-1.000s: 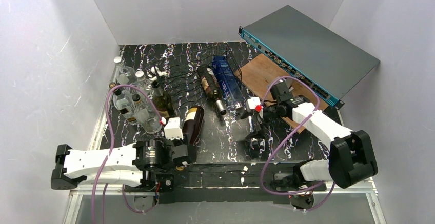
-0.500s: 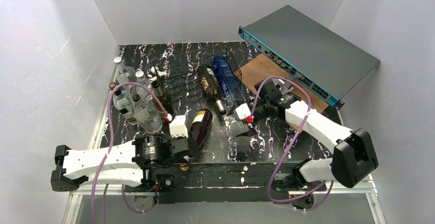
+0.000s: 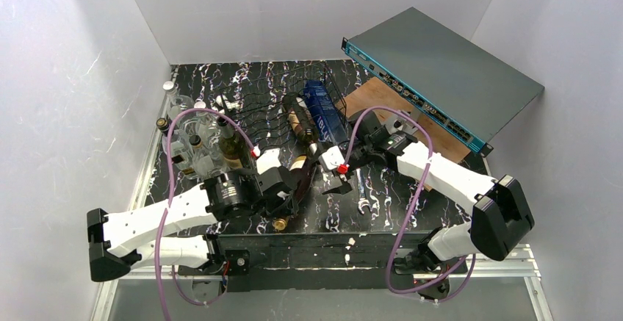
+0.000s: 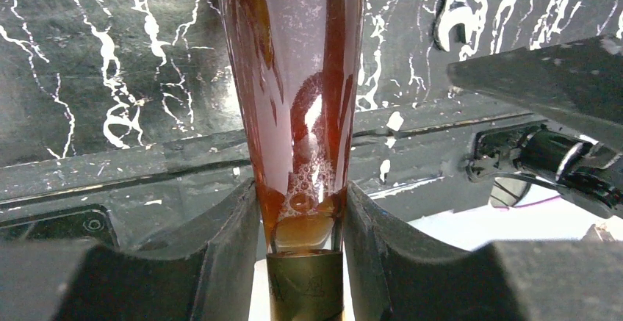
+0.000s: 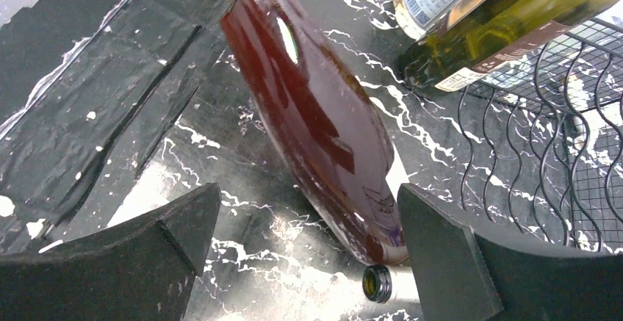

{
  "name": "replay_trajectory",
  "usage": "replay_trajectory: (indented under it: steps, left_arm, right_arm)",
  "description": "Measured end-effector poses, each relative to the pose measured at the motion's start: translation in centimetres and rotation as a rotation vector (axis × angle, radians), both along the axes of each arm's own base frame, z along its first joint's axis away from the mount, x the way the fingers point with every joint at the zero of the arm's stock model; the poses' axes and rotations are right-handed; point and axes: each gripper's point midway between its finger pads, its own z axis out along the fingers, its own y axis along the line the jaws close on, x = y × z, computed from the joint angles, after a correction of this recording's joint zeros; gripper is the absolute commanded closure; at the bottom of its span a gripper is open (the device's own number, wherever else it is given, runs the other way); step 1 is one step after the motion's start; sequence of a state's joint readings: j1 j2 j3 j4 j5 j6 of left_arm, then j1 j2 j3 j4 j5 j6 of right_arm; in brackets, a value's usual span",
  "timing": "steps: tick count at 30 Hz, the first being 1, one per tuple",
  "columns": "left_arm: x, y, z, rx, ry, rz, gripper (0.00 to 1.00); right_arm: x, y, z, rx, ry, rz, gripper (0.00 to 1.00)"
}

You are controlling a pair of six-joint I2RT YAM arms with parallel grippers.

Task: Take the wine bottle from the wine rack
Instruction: Pick up the wine bottle from the wine rack.

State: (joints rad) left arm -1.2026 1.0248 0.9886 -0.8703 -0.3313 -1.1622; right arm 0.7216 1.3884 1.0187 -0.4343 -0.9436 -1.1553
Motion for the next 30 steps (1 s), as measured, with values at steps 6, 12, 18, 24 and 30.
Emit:
replay_trajectory:
  steps: [6, 12, 18, 24, 30]
  left_arm:
    - [0.3, -1.3, 1.0, -0.022, 0.036, -0.014, 1.00]
    - [0.6, -1.7, 1.5, -0.024, 0.061, -0.017, 1.00]
    - [0.7, -1.7, 1.8, -0.035, 0.080, -0.010, 1.00]
    - [0.7, -1.8, 1.9, -0.043, 0.092, -0.009, 1.00]
    - [0.7, -1.8, 2.1, -0.054, 0.103, -0.005, 1.00]
  right_arm:
    - [0.3, 1.7, 0.4, 0.026, -0.013, -0.029, 0.00]
    - [-1.1, 2.9, -0.7, 0.026, -0.002, 0.000, 0.00]
    - [-2.0, 4.6, -1.9, 0.026, -0.007, 0.020, 0.00]
    - [-2.0, 5.6, -2.6, 0.051, -0.016, -0.009, 0.06]
    - [-1.5, 6.1, -2.6, 0.082, -0.039, -0.037, 0.22]
